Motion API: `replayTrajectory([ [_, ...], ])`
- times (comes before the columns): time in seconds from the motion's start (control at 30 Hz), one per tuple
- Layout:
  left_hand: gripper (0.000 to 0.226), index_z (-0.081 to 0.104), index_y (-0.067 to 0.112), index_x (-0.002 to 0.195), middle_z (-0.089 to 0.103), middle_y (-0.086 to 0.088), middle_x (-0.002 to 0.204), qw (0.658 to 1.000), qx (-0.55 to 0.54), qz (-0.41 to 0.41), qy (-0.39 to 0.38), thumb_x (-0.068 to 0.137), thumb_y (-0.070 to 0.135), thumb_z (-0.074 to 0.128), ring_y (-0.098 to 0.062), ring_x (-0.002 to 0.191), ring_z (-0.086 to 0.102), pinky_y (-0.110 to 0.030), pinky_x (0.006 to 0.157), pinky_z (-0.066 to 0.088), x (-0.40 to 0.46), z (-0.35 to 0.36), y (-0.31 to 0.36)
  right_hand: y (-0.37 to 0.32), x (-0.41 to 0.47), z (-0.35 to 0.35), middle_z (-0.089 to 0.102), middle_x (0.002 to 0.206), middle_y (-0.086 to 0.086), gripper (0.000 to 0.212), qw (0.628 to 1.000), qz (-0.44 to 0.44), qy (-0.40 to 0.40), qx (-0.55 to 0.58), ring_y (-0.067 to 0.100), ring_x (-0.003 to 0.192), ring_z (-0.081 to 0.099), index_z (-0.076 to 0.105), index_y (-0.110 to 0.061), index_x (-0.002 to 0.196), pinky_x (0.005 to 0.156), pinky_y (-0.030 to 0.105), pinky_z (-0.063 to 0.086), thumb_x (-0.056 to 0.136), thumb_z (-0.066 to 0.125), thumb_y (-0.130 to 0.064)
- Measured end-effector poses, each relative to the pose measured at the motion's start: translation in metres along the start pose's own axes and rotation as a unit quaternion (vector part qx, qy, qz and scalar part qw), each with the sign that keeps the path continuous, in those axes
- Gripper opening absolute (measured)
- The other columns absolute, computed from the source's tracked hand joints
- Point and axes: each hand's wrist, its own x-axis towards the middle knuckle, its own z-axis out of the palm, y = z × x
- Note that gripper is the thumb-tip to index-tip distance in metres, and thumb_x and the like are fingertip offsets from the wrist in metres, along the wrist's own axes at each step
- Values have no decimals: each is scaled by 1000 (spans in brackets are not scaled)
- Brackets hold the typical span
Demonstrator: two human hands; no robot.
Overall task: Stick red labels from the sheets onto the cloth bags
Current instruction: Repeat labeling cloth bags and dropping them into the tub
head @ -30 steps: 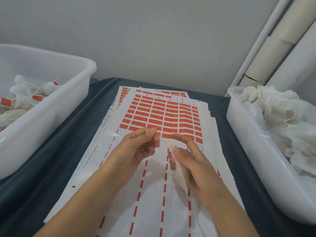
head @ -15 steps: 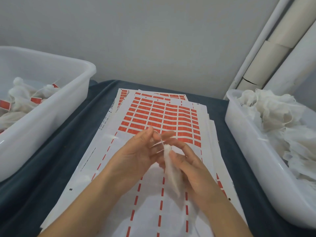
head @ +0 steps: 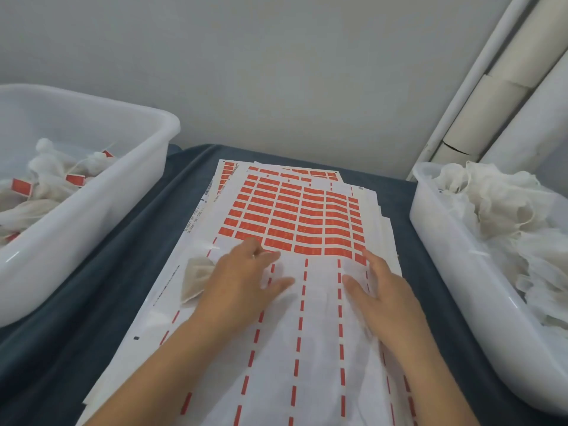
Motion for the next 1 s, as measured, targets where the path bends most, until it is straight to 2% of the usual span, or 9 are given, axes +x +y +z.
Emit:
replayTrajectory([
  [0.17, 73, 33, 37, 137, 40, 13, 133, 996, 75, 5, -37, 75, 73, 46, -10, 115, 42, -26, 91, 41, 0, 18, -2, -10, -5, 10, 23, 152, -15, 87, 998, -20, -53, 9, 15, 137, 31, 12, -49, 136, 109, 40, 31, 60, 47, -76],
  [0.27, 71, 28, 34, 139, 39, 11, 135, 998, 64, 7, -23, 80, 68, 46, -9, 116, 42, -23, 89, 40, 2, 19, -1, -15, -10, 28, -27, 151, -15, 102, 987, -72, -63, -130, 18, 144, -11, -34, -59, 122, 115, 44, 1, 49, 32, -87],
  [0.33, 67, 25, 33, 142, 35, 9, 139, 999, 31, -16, -19, 85, 60, 47, -11, 121, 43, -24, 91, 43, 6, 17, 0, -14, -9, 32, -37, 145, -15, 99, 971, -104, -87, -195, 18, 141, -23, -39, -56, 120, 111, 42, -11, 51, 25, -87],
  [0.43, 60, 29, 32, 142, 31, 8, 145, 998, -9, -57, -4, 89, 49, 50, -16, 126, 43, -33, 96, 44, 15, 4, -10, -6, -3, 25, -19, 153, -17, 97, 964, -106, -129, -206, 14, 143, -14, -16, -48, 140, 113, 42, -6, 63, 32, -81],
  [0.53, 65, 31, 30, 141, 33, 3, 144, 991, -12, -128, 29, 85, 49, 57, -20, 125, 44, -36, 93, 47, 23, -15, -30, -1, -1, 11, -7, 155, -21, 92, 967, -91, -147, -188, 12, 145, -4, -9, -47, 142, 115, 41, 2, 74, 48, -72],
  [0.67, 68, 33, 26, 139, 35, -1, 143, 981, -18, -195, 11, 81, 52, 60, -21, 112, 50, -34, 81, 49, 25, -24, -45, -16, 10, 4, 4, 155, -19, 89, 961, -129, -131, -208, 13, 145, 7, 3, -44, 144, 115, 42, 11, 75, 54, -68],
  [0.77, 62, 41, 19, 135, 49, -3, 133, 974, -114, -197, -6, 82, 40, 65, -14, 90, 55, -23, 68, 44, 29, -28, -47, -47, 25, 21, 14, 154, -19, 75, 966, -195, -92, -142, 11, 143, 14, 18, -44, 143, 114, 40, 15, 79, 51, -65],
  [0.87, 61, 45, 20, 134, 55, -1, 117, 942, -255, -219, -4, 80, 32, 70, -16, 95, 53, -30, 78, 46, 32, -34, -48, -68, 31, 51, 32, 147, -19, 61, 978, -158, -133, 24, 10, 135, 34, 32, -43, 137, 110, 40, 33, 83, 58, -53],
  [1.0, 31, 63, 25, 99, 64, 6, 94, 889, -384, -236, -82, 72, 36, 75, -18, 88, 64, -36, 86, 52, 30, -45, -51, -58, 32, 72, 43, 136, -23, 53, 980, -144, -95, 98, -1, 118, 44, 44, -43, 128, 97, 24, 39, 79, 64, -51],
])
